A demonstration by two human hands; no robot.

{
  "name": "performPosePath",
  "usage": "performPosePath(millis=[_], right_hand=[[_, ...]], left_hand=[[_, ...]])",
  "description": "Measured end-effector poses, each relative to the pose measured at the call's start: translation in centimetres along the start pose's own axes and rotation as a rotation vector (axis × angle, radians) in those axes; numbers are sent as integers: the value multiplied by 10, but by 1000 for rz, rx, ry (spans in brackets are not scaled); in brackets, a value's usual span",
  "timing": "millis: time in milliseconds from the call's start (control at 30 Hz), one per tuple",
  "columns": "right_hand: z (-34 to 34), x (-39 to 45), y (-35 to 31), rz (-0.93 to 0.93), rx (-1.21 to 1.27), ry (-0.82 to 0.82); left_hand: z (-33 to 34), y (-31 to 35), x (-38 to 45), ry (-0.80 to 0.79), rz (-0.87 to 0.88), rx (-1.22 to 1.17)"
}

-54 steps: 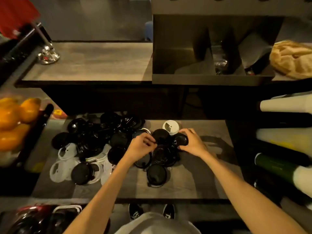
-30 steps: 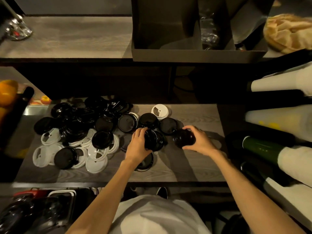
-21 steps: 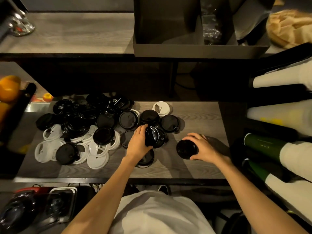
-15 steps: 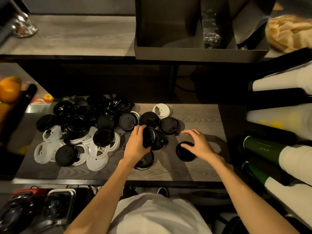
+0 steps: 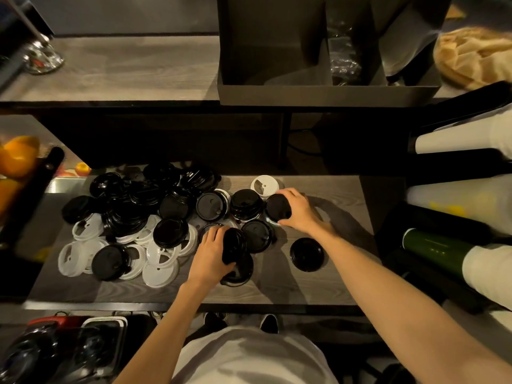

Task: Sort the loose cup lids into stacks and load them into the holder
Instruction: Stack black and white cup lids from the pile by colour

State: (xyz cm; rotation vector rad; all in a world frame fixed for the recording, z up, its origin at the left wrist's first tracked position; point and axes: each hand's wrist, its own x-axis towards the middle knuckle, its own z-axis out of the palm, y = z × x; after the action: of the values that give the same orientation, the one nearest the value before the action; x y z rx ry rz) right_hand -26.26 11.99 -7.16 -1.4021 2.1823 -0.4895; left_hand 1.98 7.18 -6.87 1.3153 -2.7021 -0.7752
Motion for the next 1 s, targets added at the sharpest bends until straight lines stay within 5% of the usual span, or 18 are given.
performPosePath(millis=[167, 433, 733, 1000], right_hand=[[-31, -17, 33, 144, 102, 177], [-16, -47, 63, 338, 47, 112], [7, -39, 51, 134, 48, 247], [14, 2, 1, 28, -52, -53]], left_hand=[[0, 0, 3, -20, 22, 36], [8, 10, 9, -37, 77, 62], [6, 7, 12, -22, 73, 112], [5, 4, 8, 7, 81, 166]])
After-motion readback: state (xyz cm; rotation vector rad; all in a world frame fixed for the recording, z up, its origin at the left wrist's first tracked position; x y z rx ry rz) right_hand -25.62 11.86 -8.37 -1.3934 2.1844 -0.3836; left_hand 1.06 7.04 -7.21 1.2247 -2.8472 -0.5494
